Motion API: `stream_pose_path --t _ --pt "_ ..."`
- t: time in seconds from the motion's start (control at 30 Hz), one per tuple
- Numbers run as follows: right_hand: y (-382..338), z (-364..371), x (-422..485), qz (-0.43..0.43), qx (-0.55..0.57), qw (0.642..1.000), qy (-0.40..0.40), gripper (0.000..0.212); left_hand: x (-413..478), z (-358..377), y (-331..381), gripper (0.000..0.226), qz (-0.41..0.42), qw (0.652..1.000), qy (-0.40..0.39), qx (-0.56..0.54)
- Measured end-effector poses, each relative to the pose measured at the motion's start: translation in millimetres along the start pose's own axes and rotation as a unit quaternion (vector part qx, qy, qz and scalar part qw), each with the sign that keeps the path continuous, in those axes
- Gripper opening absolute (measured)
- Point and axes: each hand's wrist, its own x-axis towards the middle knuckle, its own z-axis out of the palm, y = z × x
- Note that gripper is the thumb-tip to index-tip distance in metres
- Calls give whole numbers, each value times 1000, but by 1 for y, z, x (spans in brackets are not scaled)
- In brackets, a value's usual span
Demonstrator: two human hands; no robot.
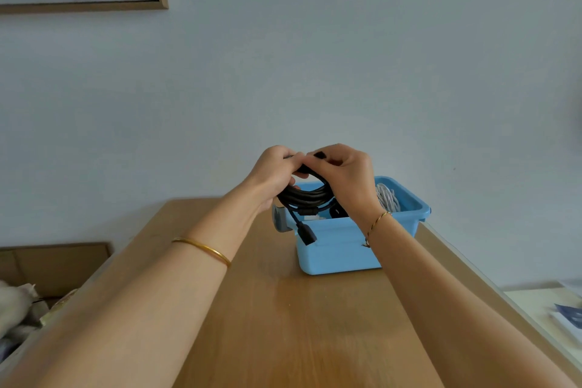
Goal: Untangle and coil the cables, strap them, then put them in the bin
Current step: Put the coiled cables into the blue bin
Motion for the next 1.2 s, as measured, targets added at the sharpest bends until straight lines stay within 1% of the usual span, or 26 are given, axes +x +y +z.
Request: stream_pose_path --t 0.17,0.23,0.3,0.4,0.47,0.53,0.57,0.6,0.7,0.87,1.03,1.2 --pt "-1 -9 -2 -5 18 998 -52 20 4 3 3 20 -21 998 8 -57" --pt "-2 -10 -4 1 41 997 -70 23 7 4 5 19 -20 998 11 -57" --pt "-3 -10 -3 3 55 996 -67 26 8 5 4 18 -20 999 7 -50" --pt "-5 -10 2 13 39 997 -64 20 7 4 2 18 -7 999 0 -41" --pt "-7 -10 7 24 30 998 -45 16 6 3 3 19 12 1000 3 -26" --pt "-8 -11 12 21 2 999 -25 9 5 3 5 20 36 999 10 -15" --pt "-8 -11 14 15 -14 999 -25 4 4 3 6 20 46 999 13 -8" --pt "-7 -12 16 10 -24 999 -35 4 4 2 7 20 53 999 13 -2" --pt "-8 -13 20 8 -53 996 -76 13 3 2 4 22 57 998 13 2" --pt "-16 -11 24 -26 -153 982 -111 16 3 3 3 19 51 999 20 -2" --pt "-21 -5 26 -78 -278 950 -116 23 0 5 10 24 67 997 23 28" --pt "-22 5 26 -112 -393 904 -124 27 1 9 10 22 61 997 30 47"
